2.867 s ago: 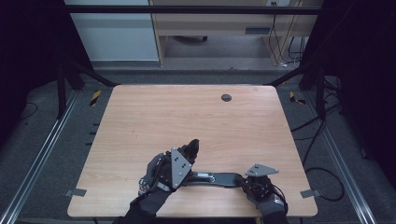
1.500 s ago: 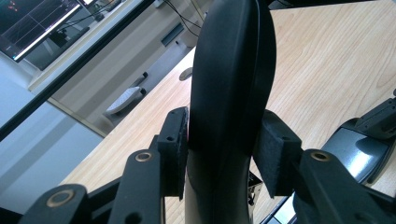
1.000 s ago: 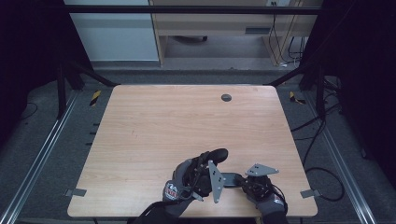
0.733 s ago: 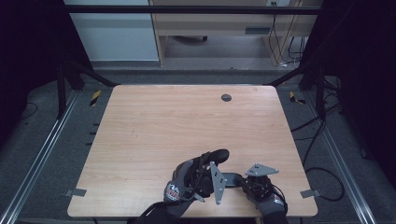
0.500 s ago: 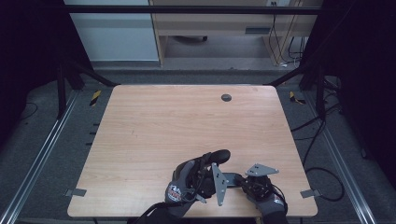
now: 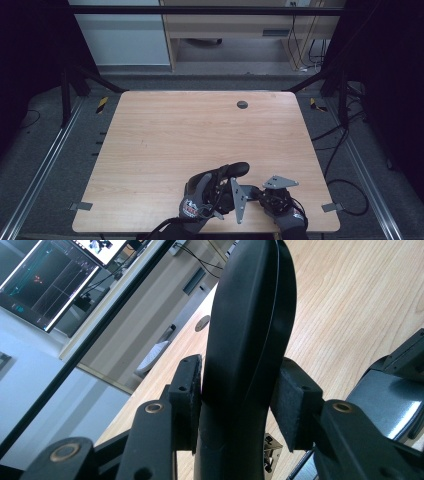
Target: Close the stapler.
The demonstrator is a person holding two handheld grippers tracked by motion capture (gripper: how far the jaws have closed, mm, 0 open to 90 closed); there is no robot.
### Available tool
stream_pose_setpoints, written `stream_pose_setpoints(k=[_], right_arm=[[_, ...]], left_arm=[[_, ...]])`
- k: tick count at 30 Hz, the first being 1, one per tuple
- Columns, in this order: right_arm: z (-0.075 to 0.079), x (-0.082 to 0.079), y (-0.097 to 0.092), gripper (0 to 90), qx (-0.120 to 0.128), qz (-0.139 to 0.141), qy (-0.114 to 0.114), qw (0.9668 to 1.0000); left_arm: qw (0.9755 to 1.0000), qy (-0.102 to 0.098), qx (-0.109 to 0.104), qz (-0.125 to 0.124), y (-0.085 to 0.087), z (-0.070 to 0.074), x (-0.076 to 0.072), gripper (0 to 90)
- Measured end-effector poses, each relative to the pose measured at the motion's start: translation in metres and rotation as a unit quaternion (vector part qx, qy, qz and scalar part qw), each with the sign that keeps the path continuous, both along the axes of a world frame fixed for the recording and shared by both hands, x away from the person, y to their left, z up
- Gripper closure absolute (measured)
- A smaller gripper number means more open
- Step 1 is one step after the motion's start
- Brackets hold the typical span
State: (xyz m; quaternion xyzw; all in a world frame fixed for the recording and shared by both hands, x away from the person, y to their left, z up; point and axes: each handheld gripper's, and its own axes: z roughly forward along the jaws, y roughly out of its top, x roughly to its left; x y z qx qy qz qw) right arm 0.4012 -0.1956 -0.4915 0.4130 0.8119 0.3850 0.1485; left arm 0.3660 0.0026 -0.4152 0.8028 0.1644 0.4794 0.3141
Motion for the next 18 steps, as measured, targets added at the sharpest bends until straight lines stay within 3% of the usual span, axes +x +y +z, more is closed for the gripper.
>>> stream_pose_setpoints(k=[18], right_arm=[[-0.0003, 0.0000, -0.0005, 90.0, 0.002, 0.001, 0.000, 1.0000]], left_arm=[[0.9996, -0.019, 0.018, -0.002, -0.0066, -0.0091, -0.0011, 57.6]])
